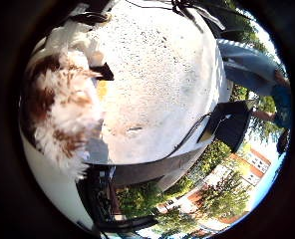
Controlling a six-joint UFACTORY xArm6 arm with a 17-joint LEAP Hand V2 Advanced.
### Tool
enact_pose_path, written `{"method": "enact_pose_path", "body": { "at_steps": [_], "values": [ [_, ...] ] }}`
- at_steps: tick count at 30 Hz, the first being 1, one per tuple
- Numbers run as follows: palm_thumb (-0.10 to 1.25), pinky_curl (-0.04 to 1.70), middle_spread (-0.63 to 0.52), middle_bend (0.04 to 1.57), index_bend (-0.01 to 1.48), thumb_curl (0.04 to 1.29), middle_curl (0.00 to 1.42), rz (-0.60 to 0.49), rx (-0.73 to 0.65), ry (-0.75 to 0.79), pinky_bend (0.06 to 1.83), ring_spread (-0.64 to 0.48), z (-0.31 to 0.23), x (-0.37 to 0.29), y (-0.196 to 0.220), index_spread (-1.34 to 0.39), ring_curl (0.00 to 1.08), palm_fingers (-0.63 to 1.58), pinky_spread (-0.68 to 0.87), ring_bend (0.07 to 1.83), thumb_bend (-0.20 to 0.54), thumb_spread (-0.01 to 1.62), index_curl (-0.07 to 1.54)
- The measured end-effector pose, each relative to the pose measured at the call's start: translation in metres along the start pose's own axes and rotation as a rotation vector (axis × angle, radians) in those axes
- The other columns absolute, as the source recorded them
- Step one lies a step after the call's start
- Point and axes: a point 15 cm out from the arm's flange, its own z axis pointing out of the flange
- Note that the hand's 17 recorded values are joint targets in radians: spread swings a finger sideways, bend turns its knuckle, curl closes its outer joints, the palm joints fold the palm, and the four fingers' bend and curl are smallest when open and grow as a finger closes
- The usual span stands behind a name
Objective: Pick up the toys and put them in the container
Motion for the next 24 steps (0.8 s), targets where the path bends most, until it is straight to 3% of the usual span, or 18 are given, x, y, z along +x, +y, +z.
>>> {"method": "enact_pose_path", "body": {
  "at_steps": [5, 13, 24],
  "values": [
    [1.05, 0.59, -0.26, 1.06, 0.67, 0.66, 1.0, 0.012, -0.07, 0.007, 1.55, -0.07, -0.058, 0.005, 0.028, -0.75, 0.74, 0.98, 0.21, 1.38, -0.013, 1.02, 0.24],
    [1.02, 0.67, -0.28, 1.12, 0.86, 0.74, 1.12, 0.029, -0.02, 0.049, 1.62, -0.1, -0.19, 0.008, 0.055, -0.9, 0.79, 0.86, 0.16, 1.47, -0.013, 1.03, 0.33],
    [0.99, 0.74, -0.28, 1.19, 0.95, 0.8, 1.19, -0.194, 0.208, 0.025, 1.68, -0.11, -0.376, -0.143, 0.046, -0.98, 0.81, 0.77, 0.14, 1.55, -0.014, 1.04, 0.49]
  ]
}}
